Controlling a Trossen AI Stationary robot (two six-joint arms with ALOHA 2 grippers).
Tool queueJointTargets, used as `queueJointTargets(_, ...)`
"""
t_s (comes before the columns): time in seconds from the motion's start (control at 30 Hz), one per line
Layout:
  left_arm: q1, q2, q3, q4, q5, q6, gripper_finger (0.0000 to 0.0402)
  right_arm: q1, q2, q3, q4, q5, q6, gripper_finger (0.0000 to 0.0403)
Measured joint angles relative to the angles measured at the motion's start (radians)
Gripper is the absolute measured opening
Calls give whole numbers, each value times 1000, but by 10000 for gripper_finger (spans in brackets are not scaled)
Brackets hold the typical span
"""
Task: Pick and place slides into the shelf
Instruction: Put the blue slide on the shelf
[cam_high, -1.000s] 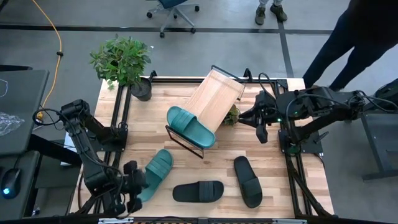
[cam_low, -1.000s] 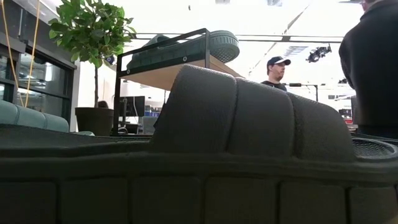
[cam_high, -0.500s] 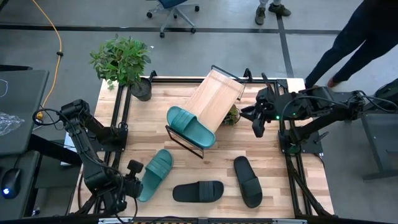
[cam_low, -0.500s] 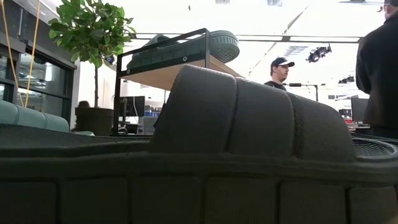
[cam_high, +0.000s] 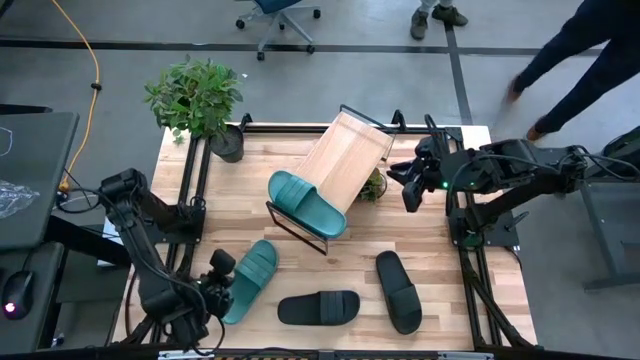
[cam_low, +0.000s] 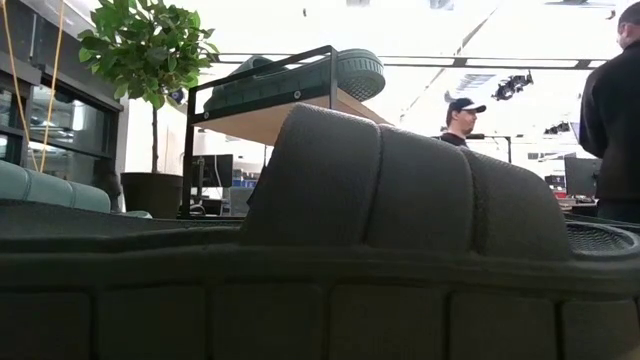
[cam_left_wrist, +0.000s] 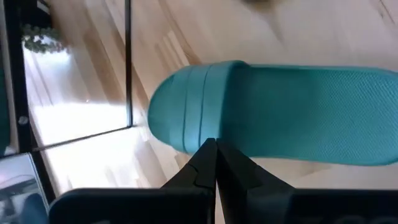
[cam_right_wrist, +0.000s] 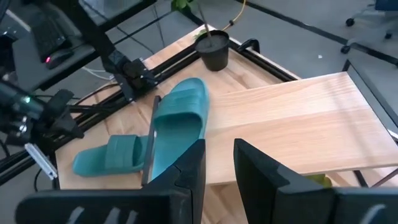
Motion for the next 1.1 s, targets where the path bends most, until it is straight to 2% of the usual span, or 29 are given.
queueJointTargets(0.27,1,105,0,27,7,49,0,0,0,0,-4,39,15,74)
queueJointTargets(0.43,0,121,0,58,29,37,9,0,0,0,-4,49,15,74)
queueJointTargets(0.7,3,127,0,69,-60,90,77,0,0,0,-4,50,15,74)
queueJointTargets(0.9,9,127,-51,131,-100,147,132,0,0,0,-5,49,15,74)
queueJointTargets(1.0,15,127,-75,140,-142,156,149,0,0,0,-5,50,14,74)
queueJointTargets(1.1,29,127,-100,183,-137,166,158,0,0,0,-5,62,10,74)
